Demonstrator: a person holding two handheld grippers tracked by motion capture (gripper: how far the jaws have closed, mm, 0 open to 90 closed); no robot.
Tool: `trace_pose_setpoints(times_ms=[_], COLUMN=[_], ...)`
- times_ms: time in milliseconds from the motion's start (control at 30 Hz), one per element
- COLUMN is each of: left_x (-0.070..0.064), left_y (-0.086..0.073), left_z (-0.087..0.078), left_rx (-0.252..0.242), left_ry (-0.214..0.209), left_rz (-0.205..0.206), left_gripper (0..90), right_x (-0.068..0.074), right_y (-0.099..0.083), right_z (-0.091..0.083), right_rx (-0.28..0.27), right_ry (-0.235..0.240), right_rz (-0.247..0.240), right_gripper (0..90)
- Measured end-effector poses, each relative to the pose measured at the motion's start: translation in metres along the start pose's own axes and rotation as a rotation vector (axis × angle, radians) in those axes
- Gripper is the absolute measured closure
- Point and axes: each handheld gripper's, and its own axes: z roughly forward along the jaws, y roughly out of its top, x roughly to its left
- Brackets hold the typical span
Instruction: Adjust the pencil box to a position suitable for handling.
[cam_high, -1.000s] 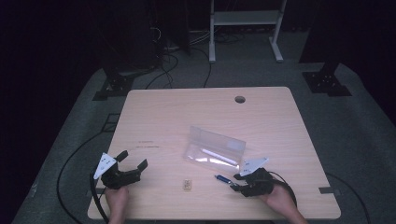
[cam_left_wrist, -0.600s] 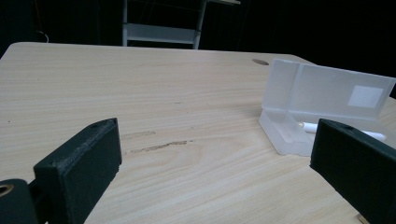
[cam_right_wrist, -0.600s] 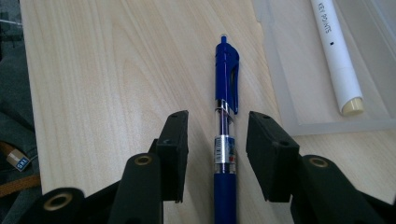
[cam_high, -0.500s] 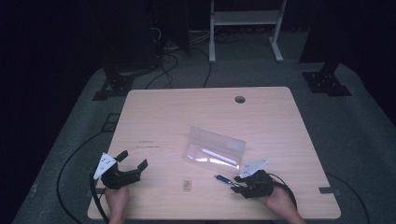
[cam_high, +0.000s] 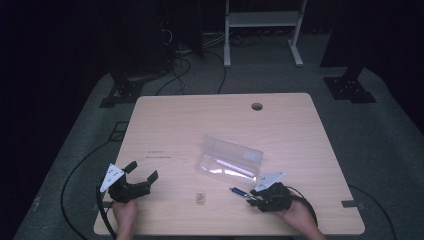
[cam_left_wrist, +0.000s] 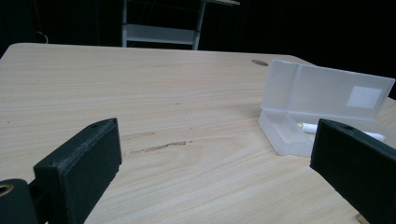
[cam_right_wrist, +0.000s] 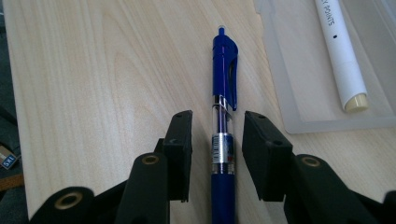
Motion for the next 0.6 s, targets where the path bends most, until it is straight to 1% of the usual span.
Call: trace_pose_setpoints(times_ms=[300,600], left_x=[-0.0004,0.0], left_y=[-0.0002,-0.0001], left_z=[0.0004,0.0003], left_rx=[0.003,0.002], left_ry=[-0.002,-0.001], left_rz=[0.001,0.001], left_gripper=[1.1,1.1], right_x=[0.0006,0.0004], right_y=[0.0,-0.0004], right_z=[0.0009,0.0006], right_rx=[0.012,0.01], right_ry=[-0.008,-0.017], right_rz=[-0.006,-0.007], right_gripper=[64.7,71.1])
